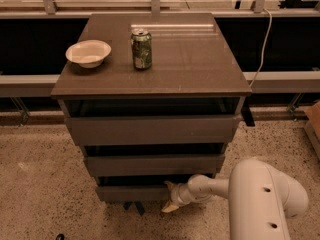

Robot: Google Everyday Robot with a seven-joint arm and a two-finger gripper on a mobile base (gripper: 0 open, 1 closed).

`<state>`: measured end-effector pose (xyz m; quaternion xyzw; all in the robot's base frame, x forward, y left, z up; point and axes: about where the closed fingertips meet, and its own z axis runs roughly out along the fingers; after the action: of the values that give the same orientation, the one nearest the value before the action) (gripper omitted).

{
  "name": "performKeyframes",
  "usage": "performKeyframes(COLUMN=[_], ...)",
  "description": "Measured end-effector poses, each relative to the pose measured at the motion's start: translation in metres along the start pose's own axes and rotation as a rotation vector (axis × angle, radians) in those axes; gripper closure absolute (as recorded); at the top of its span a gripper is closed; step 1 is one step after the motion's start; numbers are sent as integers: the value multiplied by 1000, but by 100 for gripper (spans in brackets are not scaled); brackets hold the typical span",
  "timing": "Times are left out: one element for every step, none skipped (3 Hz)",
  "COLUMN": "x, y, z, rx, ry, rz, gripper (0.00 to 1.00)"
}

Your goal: Open bottom drawer

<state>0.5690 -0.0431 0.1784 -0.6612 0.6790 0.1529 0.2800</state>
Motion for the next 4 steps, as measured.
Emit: performKeyframes(x=[0, -2, -4, -5], y=[12, 12, 11, 13], z=[2, -1, -4, -2], rx=[-29, -29, -29, -32], ry=[1, 1, 0, -1], rz=[-11, -11, -11, -11], gripper=[39, 38, 23, 1])
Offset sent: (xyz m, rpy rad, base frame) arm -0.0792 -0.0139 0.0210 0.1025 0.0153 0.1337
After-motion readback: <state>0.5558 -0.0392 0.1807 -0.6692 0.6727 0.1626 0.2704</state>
